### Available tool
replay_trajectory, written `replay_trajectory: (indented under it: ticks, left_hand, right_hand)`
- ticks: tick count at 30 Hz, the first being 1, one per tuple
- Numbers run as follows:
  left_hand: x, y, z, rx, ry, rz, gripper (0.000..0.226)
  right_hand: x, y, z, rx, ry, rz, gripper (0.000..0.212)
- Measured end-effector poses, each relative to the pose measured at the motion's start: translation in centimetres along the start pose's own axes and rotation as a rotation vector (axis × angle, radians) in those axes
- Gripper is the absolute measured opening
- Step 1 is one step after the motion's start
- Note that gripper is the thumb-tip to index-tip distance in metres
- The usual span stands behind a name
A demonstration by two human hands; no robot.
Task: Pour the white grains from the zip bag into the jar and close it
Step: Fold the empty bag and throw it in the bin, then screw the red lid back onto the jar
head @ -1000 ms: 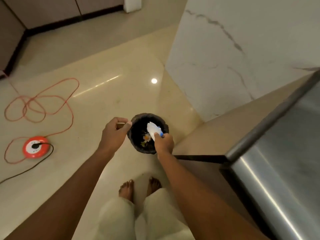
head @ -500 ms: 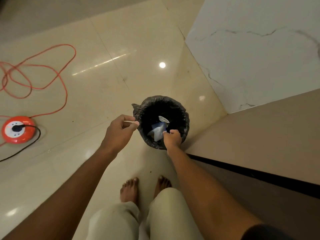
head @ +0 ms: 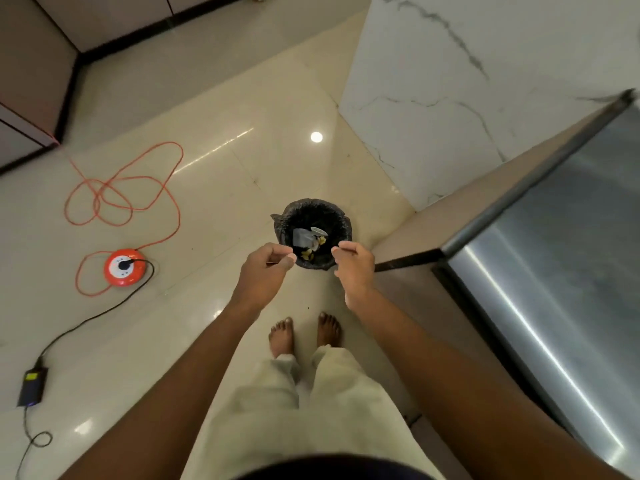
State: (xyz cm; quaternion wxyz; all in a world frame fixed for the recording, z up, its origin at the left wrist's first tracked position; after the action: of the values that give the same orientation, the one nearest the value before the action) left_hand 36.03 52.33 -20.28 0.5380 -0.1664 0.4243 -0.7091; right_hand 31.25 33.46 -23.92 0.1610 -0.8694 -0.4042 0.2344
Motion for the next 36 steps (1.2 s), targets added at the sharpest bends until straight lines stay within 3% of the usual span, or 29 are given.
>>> replay_trajectory:
  ticks: [4, 7, 11, 15, 19, 24, 29, 33, 36]
  left_hand:
    - [1.0, -5.9, 3.7, 0.191, 0.072, 0.001, 0.007]
    - [2.8, -9.1, 6.8, 0.412, 0.223, -0.006, 0.008]
    - [7.0, -12.6, 10.8, 0.701, 0.403, -0.062, 0.008]
    - [13.4, -16.1, 13.7, 0.938, 0.543, -0.164, 0.009]
    - [21.4, -19.6, 15.1, 1.129, 0.686, -0.244, 0.010]
    - [32.9, -23.2, 15.4, 1.394, 0.937, -0.316, 0.015]
    - [44.6, -26.4, 15.2, 1.440, 1.007, -0.359, 0.027]
    - [53.1, -29.0, 14.3, 1.561, 1.053, -0.240, 0.055]
    - [58.3, -30.4, 13.6, 1.480, 1.080, -0.265, 0.087]
  right_hand:
    - [-4.4, -5.6, -7.4, -0.169, 0.094, -0.026, 0.011]
    - [-8.5, -8.8, -10.9, -0.437, -0.095, -0.012, 0.015]
    - [-15.3, -10.9, -12.8, -0.705, -0.487, 0.161, 0.020]
    - [-22.7, -12.4, -11.9, -0.798, -0.642, 0.413, 0.020]
    - [-30.4, -14.4, -10.2, -0.805, -0.763, 0.626, 0.022]
    - [-40.0, -15.8, -7.0, -0.727, -0.882, 0.743, 0.019]
    - [-50.6, -16.4, -2.4, -0.611, -0.879, 0.843, 0.017]
    - [-59.0, -15.8, 2.0, -0.543, -1.006, 0.803, 0.015]
    - [-64.3, -15.2, 4.5, -0.521, -1.044, 0.786, 0.022]
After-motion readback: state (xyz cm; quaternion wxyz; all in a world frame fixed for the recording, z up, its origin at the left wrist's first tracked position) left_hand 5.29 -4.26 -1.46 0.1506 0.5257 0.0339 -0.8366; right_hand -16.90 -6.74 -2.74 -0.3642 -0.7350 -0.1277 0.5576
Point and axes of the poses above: each hand's wrist, its own y-axis towards the middle knuckle, its own x-axis out of the palm, z = x × y, the point moved 3 cm from there along y, towards the middle knuckle, and after that the axes turned 14 degrees about -x, right-handed, at the moved point
